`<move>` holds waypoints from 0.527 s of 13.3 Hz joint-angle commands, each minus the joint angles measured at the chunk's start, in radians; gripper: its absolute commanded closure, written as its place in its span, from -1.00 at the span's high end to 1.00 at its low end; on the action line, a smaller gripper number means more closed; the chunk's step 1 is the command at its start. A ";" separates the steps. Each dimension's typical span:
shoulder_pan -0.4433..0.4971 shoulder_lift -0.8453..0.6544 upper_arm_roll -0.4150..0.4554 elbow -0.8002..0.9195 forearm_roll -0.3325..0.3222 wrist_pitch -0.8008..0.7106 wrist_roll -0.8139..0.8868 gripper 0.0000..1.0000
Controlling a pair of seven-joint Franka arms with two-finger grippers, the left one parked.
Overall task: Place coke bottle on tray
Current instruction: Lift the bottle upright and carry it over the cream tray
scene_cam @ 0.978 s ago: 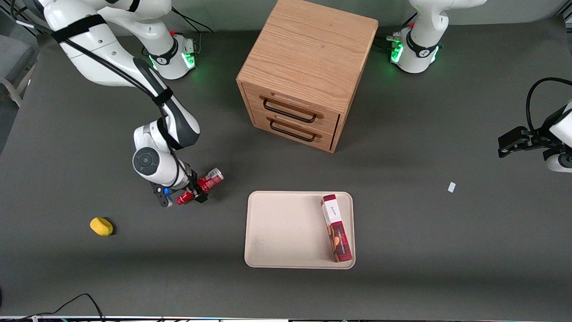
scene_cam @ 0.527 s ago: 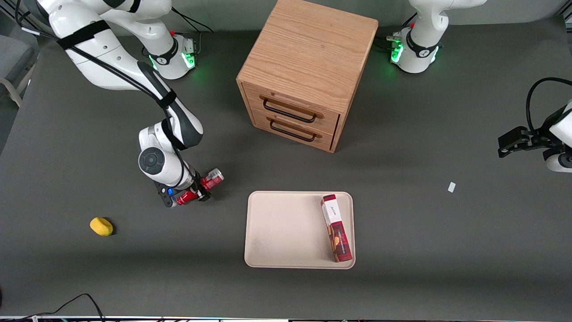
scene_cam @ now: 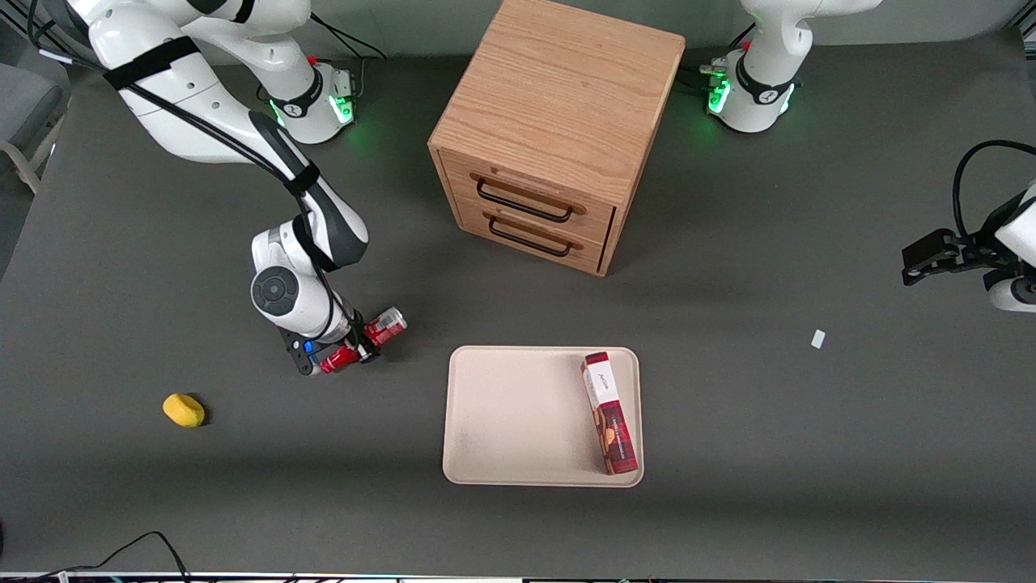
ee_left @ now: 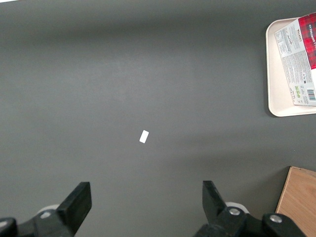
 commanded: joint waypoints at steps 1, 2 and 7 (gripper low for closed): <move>0.003 -0.045 0.008 0.046 -0.029 -0.063 -0.003 -1.00; 0.000 -0.046 0.020 0.104 -0.028 -0.134 -0.061 -1.00; 0.014 0.004 0.065 0.516 -0.069 -0.455 -0.337 -1.00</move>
